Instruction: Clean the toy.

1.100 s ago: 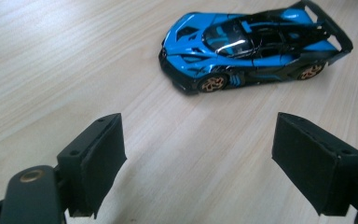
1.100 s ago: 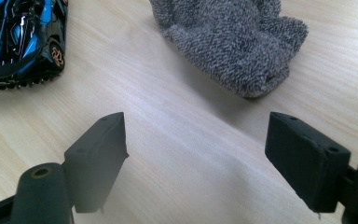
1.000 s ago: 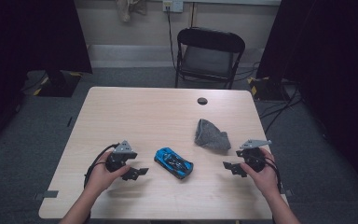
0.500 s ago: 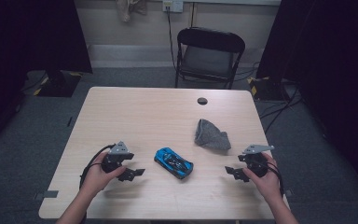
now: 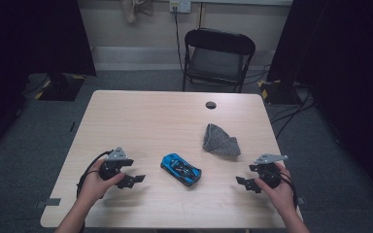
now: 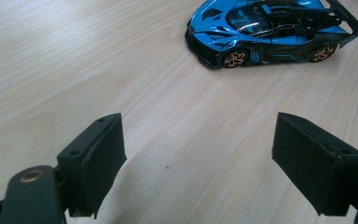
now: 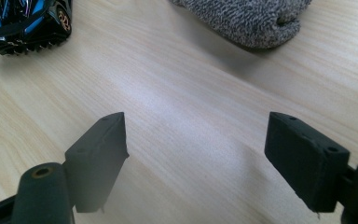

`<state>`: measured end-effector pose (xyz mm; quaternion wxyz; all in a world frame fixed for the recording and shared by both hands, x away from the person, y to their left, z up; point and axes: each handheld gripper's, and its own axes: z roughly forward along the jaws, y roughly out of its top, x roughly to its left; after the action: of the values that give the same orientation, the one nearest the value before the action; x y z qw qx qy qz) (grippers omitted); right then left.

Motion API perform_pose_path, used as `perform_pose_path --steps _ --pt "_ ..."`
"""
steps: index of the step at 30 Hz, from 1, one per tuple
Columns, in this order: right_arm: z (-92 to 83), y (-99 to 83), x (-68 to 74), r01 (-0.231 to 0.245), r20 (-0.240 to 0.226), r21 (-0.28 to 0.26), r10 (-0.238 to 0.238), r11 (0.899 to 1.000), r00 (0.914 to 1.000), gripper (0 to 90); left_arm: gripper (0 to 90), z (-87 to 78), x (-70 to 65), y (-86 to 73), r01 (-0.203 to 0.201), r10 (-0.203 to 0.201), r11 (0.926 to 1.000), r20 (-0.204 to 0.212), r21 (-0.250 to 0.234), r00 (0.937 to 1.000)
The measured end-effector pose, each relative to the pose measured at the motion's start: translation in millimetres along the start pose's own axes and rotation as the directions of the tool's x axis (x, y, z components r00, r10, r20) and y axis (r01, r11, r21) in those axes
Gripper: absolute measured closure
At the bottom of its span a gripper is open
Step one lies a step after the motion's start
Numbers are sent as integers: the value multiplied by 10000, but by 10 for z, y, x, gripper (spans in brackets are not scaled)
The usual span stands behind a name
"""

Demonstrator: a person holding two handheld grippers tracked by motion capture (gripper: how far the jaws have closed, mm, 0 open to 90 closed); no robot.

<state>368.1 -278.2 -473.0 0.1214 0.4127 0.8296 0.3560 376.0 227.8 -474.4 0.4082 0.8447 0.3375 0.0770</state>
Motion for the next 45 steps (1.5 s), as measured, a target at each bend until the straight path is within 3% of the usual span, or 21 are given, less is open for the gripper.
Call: perform_pose_path --steps 23,45 --pt "-106 -214 -48 -411 22 -170 411 9990 9992 212 169 -88 105 -91 178 -178 9998 -71 36 9998" --pt "-176 -316 -67 -406 1 -35 406 9992 9992 213 169 -179 218 -178 270 -271 9996 -320 -40 9991"
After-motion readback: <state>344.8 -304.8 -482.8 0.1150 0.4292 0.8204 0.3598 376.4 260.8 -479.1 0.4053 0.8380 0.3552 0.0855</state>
